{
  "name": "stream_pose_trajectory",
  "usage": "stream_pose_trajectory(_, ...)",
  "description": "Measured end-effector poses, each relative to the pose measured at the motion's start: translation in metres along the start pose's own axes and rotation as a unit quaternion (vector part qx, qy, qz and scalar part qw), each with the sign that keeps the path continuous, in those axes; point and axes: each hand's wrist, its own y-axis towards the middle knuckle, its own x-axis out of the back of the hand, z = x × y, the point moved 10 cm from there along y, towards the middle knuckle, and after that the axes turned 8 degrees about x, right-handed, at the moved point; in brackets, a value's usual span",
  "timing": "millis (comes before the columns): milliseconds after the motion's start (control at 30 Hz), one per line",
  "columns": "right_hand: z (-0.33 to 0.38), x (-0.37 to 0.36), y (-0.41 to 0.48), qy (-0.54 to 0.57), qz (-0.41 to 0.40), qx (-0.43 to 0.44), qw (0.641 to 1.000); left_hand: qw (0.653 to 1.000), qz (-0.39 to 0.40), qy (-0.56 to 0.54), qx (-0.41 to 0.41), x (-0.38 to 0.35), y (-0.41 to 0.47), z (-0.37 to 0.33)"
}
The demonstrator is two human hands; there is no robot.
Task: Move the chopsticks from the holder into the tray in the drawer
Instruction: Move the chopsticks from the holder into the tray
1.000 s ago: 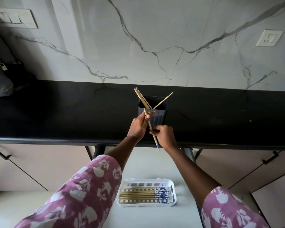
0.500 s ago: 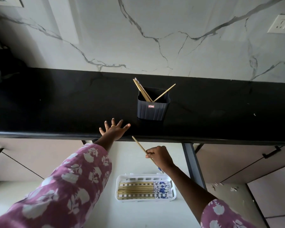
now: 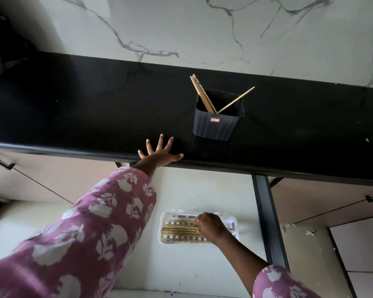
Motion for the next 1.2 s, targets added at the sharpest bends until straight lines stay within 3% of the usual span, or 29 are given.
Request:
stream_pose_trajectory(67,0.009,-0.024,0.003,-0.009,0.035,0.017,0.999,1.0,0.021,0.0,0.022,-0.018,0.001,0.013)
stream_pose_trajectory(200,0.006,-0.022,0.008,0.002,0.001,0.01,1.0,1.0,0.006,-0.01,0.0,-0.001,0.0,-0.004)
stream_pose_trajectory(433,0.011,-0.035,0.013,0.014,0.034,0.017,0.999,1.0,0.009,-0.007,0.003,-0.001,0.004,-0.002)
stream_pose_trajectory(600,0.005,-0.019,0.015,-0.003,-0.012,0.006,1.0,1.0,0.014,-0.011,0.003,-0.002,0.003,-0.003)
stream_pose_trajectory(867,-0.018,0.09,0.008,0.036,-0.269,0.001,0.963,1.0,0.013,-0.023,0.004,0.001,-0.003,-0.005)
stream_pose_trajectory(1033,-0.01,0.181,-0.015,0.001,-0.462,0.054,0.885,0.999,0.018,-0.032,0.011,0.002,-0.004,-0.005)
stream_pose_trajectory(1200,-0.014,0.258,-0.027,-0.029,-0.591,0.071,0.803,0.999,0.029,-0.027,0.018,0.002,-0.003,-0.004)
